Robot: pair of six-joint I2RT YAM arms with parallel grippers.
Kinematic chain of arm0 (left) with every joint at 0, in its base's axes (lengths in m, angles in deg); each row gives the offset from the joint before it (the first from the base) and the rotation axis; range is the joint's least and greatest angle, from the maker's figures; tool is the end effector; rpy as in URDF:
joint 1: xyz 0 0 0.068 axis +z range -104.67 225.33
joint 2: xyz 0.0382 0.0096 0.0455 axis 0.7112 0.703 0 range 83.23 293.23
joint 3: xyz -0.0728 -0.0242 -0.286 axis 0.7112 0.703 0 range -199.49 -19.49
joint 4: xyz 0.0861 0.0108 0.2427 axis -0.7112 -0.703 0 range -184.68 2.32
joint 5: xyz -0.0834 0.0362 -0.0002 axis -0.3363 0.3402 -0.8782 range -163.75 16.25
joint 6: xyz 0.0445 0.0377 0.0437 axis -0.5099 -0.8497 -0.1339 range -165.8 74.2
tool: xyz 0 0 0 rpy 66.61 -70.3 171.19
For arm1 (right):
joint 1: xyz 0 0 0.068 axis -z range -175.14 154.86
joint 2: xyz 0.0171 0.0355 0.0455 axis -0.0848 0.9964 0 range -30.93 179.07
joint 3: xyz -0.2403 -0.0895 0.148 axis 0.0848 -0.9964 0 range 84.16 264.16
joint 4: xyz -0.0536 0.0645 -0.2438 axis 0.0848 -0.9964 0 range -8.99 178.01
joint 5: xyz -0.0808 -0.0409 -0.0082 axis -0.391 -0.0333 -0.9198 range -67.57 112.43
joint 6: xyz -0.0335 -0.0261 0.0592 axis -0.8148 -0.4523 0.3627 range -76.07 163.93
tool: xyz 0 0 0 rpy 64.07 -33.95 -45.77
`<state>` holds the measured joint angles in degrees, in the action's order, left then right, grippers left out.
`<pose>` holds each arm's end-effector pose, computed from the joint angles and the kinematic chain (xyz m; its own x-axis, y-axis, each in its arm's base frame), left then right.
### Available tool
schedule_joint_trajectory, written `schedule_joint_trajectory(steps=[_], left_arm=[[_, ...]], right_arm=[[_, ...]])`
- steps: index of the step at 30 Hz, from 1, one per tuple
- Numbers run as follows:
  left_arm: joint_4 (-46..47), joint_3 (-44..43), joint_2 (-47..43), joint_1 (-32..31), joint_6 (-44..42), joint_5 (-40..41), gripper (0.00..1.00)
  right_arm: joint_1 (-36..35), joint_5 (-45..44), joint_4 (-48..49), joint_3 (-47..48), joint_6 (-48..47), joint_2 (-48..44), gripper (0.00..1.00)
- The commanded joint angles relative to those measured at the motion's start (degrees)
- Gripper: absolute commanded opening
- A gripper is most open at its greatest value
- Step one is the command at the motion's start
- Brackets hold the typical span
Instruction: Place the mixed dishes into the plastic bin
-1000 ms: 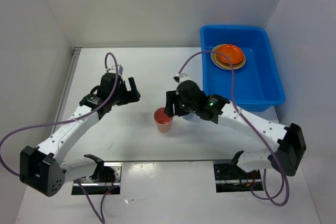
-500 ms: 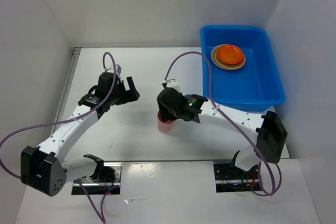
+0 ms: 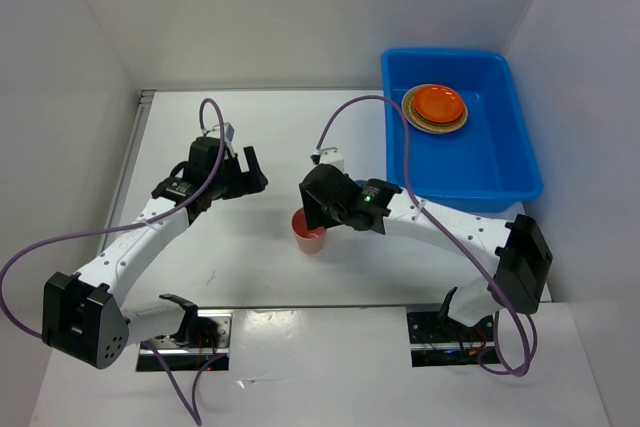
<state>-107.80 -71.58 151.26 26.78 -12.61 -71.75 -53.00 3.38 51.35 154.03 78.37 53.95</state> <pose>0.2560 -0.0836 0.2929 -0.6264 -0.3668 -0.6878 -0.0616 0.9029 -0.4254 0.1892 0.2640 0.2928 -0.7359 -0.1667 -0.6562 -0.3354 0.9317 0.1395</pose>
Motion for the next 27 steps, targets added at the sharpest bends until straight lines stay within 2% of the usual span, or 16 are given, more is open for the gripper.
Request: schedule_joint_trajectory(steps=[1, 6, 11, 13, 16, 17, 19, 20, 21, 27], left_arm=[[2.10, 0.59, 0.00, 0.26, -0.76, -0.86, 0.99], [2.10, 0.59, 0.00, 0.26, -1.29, -0.86, 0.99], [2.10, 0.59, -1.06, 0.26, -1.29, -1.38, 0.99], [1.57, 0.59, -1.58, 0.26, -1.29, -1.38, 0.99], [1.57, 0.59, -1.58, 0.26, -1.29, -1.38, 0.99], [1.57, 0.59, -1.58, 0.26, -1.29, -1.38, 0.99], [1.57, 0.59, -1.58, 0.26, -1.29, -1.38, 0.99], [1.57, 0.59, -1.58, 0.26, -1.29, -1.38, 0.99], [1.57, 0.59, -1.58, 0.26, -1.29, -1.38, 0.99], [1.57, 0.59, -2.11, 0.26, -1.29, -0.86, 0.99]], right_arm=[[-0.14, -3.01, -0.78, 0.63, 1.68, -3.06, 0.69], [-0.14, -3.01, 0.45, -0.52, 1.69, -0.34, 0.65], [-0.14, -4.42, 0.45, 0.18, 1.69, 4.76, 0.51], [-0.14, -5.91, -0.07, 0.88, 1.69, 5.82, 0.50], [-0.14, -5.91, -0.07, 0.89, 1.69, 6.52, 0.42], [0.38, -5.91, -0.07, 0.89, 1.69, 7.05, 0.30], [0.39, -5.91, 0.45, 0.89, 1.69, 7.05, 0.16], [0.91, -5.91, 0.45, 1.41, 1.69, 7.05, 0.03], [0.91, -5.91, 0.45, 2.28, 1.69, 7.05, 0.00], [1.44, -10.04, -0.07, 10.18, -0.77, 2.41, 0.00]])
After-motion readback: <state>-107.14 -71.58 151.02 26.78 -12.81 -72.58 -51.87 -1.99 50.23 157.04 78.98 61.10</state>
